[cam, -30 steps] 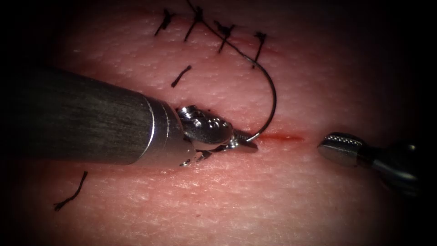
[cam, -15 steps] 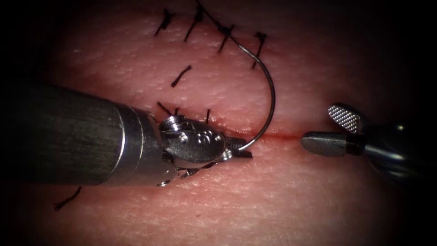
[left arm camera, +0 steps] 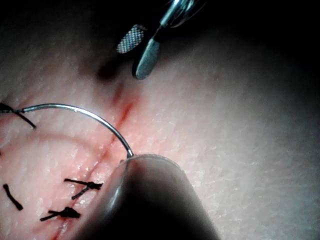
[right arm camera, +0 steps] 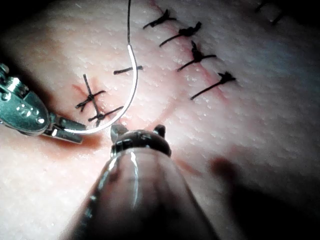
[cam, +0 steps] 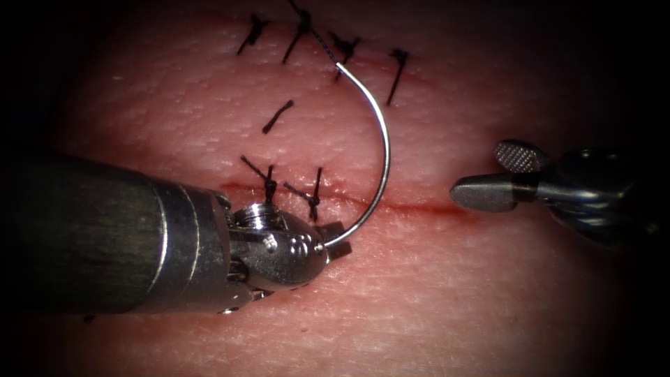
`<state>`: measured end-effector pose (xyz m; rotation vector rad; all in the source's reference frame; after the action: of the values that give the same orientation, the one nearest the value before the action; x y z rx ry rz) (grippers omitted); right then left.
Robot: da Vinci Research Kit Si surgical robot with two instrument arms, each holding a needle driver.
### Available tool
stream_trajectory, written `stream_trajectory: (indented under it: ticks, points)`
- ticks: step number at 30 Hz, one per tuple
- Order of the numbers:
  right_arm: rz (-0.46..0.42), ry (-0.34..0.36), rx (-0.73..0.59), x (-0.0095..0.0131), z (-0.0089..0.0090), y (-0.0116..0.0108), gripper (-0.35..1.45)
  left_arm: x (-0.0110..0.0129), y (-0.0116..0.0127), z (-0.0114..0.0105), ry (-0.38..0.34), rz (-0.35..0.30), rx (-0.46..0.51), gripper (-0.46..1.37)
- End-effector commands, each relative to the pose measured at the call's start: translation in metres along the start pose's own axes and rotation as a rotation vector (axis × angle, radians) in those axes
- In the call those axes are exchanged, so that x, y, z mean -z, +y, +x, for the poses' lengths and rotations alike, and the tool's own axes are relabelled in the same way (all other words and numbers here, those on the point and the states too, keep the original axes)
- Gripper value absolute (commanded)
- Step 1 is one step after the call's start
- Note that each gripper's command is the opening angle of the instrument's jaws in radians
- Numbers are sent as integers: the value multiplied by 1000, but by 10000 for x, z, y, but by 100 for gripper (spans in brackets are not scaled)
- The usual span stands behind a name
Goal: Wound Closure
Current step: Hand over the needle to the right gripper.
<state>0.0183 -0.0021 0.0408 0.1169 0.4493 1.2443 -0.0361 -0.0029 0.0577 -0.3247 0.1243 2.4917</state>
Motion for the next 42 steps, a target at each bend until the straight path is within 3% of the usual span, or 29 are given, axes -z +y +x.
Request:
stream_trajectory:
  ticks: [1,8,27,42]
  points:
    - [-23,-3,22,-3,4,-2,142,3,3,1,-6,18,-33,-35]
    - [-60,-2,22,-9,9,-9,143,17,14,3,-40,138,-137,-35]
    - [-34,59,28,-29,27,-39,140,33,32,20,-57,144,-160,-35]
    - [-42,84,42,-41,31,-39,136,54,31,30,-50,135,-150,-35]
